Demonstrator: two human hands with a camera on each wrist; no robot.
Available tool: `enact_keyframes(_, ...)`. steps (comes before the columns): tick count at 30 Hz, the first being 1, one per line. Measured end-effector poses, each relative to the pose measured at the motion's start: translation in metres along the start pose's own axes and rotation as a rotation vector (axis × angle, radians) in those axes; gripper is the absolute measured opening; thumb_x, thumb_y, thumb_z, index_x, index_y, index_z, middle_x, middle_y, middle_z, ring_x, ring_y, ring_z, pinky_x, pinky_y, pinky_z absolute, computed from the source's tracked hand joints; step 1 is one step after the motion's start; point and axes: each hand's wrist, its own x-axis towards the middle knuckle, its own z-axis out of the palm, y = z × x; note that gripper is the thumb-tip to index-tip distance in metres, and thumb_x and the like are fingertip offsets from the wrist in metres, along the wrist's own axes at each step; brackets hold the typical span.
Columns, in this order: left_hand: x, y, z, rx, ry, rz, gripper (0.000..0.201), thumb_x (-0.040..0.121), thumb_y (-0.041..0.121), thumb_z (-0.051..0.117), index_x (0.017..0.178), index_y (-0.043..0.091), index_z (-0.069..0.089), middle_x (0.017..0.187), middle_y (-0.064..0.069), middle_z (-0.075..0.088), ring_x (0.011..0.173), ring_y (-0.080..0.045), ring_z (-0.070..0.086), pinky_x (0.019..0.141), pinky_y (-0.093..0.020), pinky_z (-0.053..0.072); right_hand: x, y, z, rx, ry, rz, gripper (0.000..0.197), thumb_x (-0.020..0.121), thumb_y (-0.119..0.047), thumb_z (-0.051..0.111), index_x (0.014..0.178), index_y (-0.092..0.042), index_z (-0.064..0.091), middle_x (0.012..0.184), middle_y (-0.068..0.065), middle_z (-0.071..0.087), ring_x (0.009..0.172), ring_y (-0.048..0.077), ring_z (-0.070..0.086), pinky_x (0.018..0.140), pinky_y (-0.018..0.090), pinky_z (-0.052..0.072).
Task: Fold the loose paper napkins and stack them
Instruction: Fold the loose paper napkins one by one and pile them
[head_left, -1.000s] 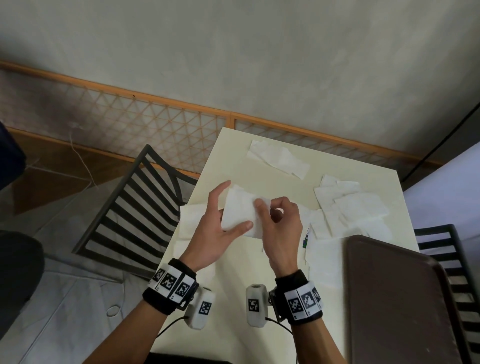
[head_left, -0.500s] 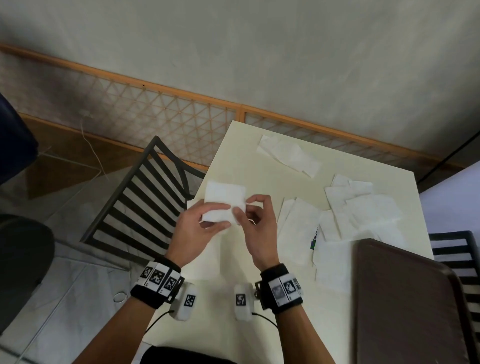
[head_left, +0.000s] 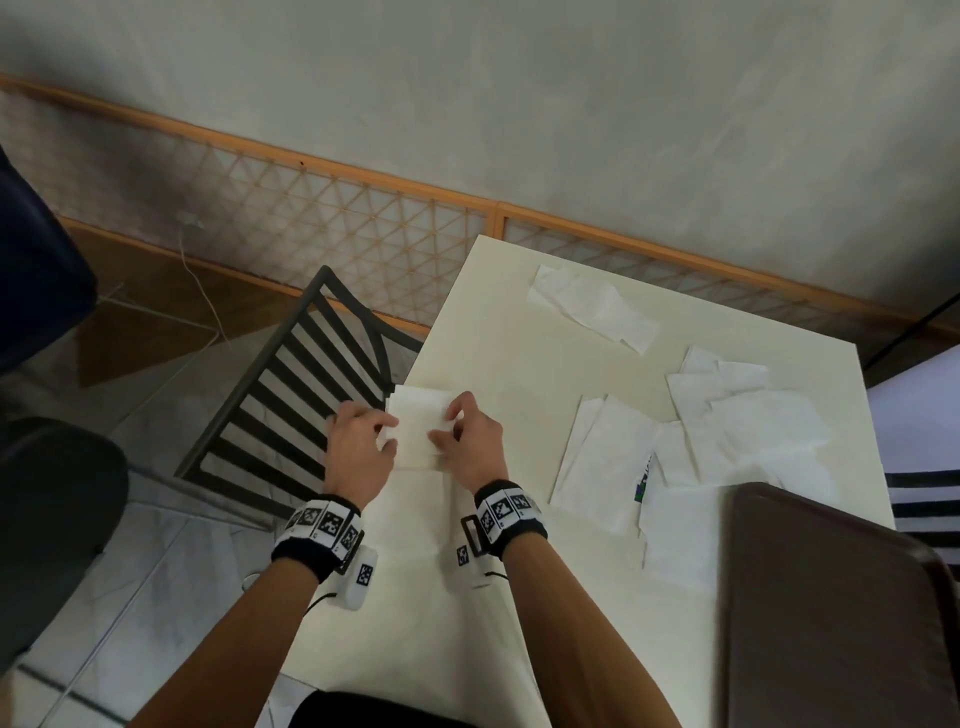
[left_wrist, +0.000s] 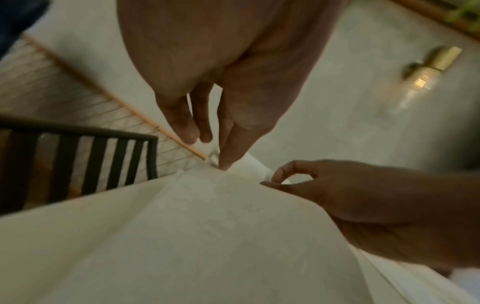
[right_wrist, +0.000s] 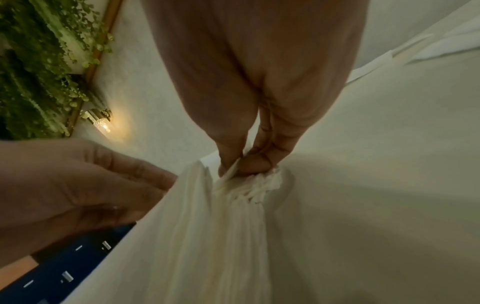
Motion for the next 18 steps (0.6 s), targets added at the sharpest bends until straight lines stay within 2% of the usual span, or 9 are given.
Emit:
enact_keyframes(2, 0.001, 0.014, 0.006, 0.026, 0.007, 0.144, 0.028, 0.094, 0.011, 0.079, 0.122, 0.017, 0.075, 0.133, -0.004, 0.054, 0.129, -0.024, 0.047, 0.114, -0.040, 0.045, -0.001, 0.000, -0.002, -0.002, -0.003, 0.008, 0.024, 0.098, -0.010, 0.075, 0.108, -0.014, 0.053, 0.078, 0.002, 0.062, 0.070, 0.018, 0.058, 0.067, 0.033, 0.053)
enact_keyframes(4, 0.004, 0.027, 0.013, 0.062, -0.072, 0.216, 0.033, 0.097, 0.020, 0.078, 0.129, 0.018, 0.072, 0.138, -0.003, 0.052, 0.133, -0.026, 0.043, 0.115, -0.038, 0.041, -0.002, 0.000, -0.006, -0.026, -0.001, 0.002, 0.020, 0.099, -0.008, 0.071, 0.108, -0.015, 0.054, 0.083, 0.002, 0.065, 0.076, 0.022, 0.062, 0.073, 0.039, 0.056)
enact_keyframes(6, 0.008, 0.036, 0.021, 0.152, -0.177, 0.199, 0.045, 0.097, 0.031, 0.078, 0.139, 0.021, 0.065, 0.145, -0.002, 0.048, 0.135, -0.029, 0.039, 0.114, -0.040, 0.042, -0.003, 0.003, -0.016, -0.053, 0.030, 0.000, 0.015, 0.100, -0.008, 0.066, 0.105, -0.017, 0.056, 0.090, 0.004, 0.069, 0.083, 0.026, 0.067, 0.076, 0.039, 0.057)
enact_keyframes(9, 0.011, 0.041, 0.024, 0.246, -0.287, 0.119, 0.061, 0.092, 0.039, 0.082, 0.145, 0.026, 0.055, 0.150, -0.002, 0.041, 0.138, -0.031, 0.035, 0.114, -0.044, 0.045, -0.006, 0.019, -0.048, -0.148, 0.175, 0.040, 0.008, 0.100, -0.017, 0.065, 0.104, -0.017, 0.058, 0.100, 0.004, 0.069, 0.094, 0.027, 0.067, 0.082, 0.041, 0.058)
enact_keyframes(11, 0.011, 0.043, 0.022, 0.248, -0.314, 0.103, 0.067, 0.090, 0.040, 0.084, 0.147, 0.026, 0.053, 0.152, -0.002, 0.039, 0.142, -0.031, 0.032, 0.116, -0.044, 0.043, -0.008, 0.037, -0.080, -0.260, 0.295, 0.115, 0.018, 0.101, -0.025, 0.069, 0.113, -0.015, 0.059, 0.115, 0.008, 0.065, 0.104, 0.031, 0.063, 0.088, 0.040, 0.053)
enact_keyframes(14, 0.004, 0.046, 0.015, 0.212, -0.267, 0.113, 0.067, 0.091, 0.037, 0.084, 0.149, 0.024, 0.052, 0.154, -0.002, 0.040, 0.147, -0.029, 0.030, 0.116, -0.042, 0.042, -0.007, 0.070, -0.136, -0.445, 0.410, 0.301, 0.040, 0.098, -0.027, 0.073, 0.131, -0.014, 0.056, 0.142, 0.017, 0.051, 0.125, 0.045, 0.054, 0.101, 0.050, 0.049)
enact_keyframes(16, -0.003, 0.049, 0.012, 0.152, -0.231, 0.137, 0.064, 0.092, 0.033, 0.083, 0.147, 0.023, 0.054, 0.153, -0.001, 0.044, 0.147, -0.027, 0.031, 0.118, -0.040, 0.040, -0.005, 0.092, -0.170, -0.519, 0.426, 0.404, 0.054, 0.096, -0.026, 0.073, 0.145, -0.016, 0.050, 0.157, 0.017, 0.040, 0.134, 0.050, 0.048, 0.109, 0.056, 0.046)
enact_keyframes(18, -0.009, 0.051, 0.010, 0.101, -0.209, 0.166, 0.059, 0.092, 0.030, 0.083, 0.144, 0.023, 0.056, 0.151, 0.000, 0.047, 0.146, -0.026, 0.034, 0.118, -0.038, 0.039, -0.001, 0.108, -0.196, -0.544, 0.391, 0.469, 0.061, 0.097, -0.028, 0.072, 0.153, -0.019, 0.047, 0.164, 0.014, 0.034, 0.141, 0.049, 0.040, 0.115, 0.057, 0.042)
